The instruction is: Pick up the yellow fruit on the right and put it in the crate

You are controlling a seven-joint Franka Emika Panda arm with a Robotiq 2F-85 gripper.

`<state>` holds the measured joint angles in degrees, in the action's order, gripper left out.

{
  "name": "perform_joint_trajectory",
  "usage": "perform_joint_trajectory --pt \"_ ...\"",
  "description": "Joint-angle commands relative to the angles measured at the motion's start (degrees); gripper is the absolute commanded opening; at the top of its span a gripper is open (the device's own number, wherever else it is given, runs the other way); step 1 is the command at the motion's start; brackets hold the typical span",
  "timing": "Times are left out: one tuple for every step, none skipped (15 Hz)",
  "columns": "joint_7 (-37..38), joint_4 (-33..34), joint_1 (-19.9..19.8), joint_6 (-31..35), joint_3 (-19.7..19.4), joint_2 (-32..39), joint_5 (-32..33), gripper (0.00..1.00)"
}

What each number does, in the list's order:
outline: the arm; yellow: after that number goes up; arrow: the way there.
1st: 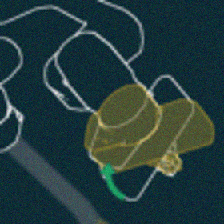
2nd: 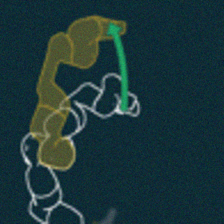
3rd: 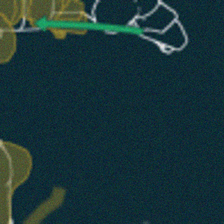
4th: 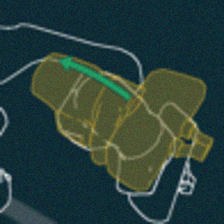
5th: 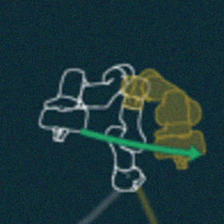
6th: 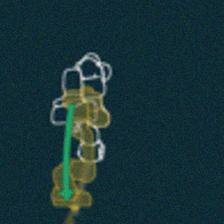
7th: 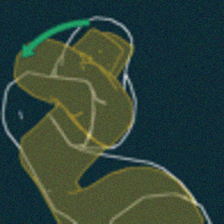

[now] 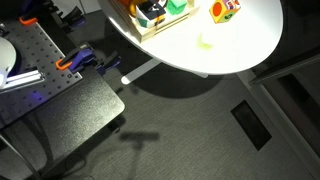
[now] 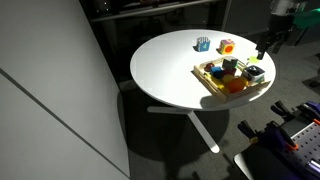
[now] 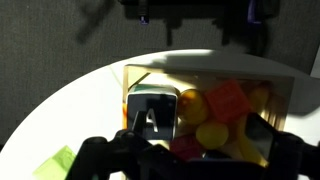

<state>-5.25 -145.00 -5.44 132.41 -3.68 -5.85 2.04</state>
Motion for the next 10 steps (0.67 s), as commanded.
perform_joint_trajectory --pt "0.4 -2.8 0.3 0.5 -0.5 -5.5 0.0 1.0" --pt "0.5 -3.1 0.3 0.2 -0.5 -6.4 -0.1 1.0" --pt "0.3 -3.2 0.3 -0.2 -0.5 -7.1 -0.2 1.0" --pt "0.2 -3.3 0.3 -0.6 -0.6 -7.8 -0.3 1.0" --pt "0.1 -3.3 0.3 -1.1 -0.6 -8.5 -0.2 1.0" --pt "0.1 -3.4 0.3 -1.4 -0.6 -9.0 -0.2 1.0" --pt "0.1 -3.1 0.3 -2.4 -0.6 -9.4 -0.1 1.0" --pt "-0.1 -2.9 0.3 -3.1 -0.7 -9.7 -0.1 1.0" --pt "-0.1 -2.7 0.3 -4.2 -0.7 -10.0 0.0 1.0" --pt "0.0 -2.6 0.3 -5.0 -0.6 -10.3 0.1 1.0"
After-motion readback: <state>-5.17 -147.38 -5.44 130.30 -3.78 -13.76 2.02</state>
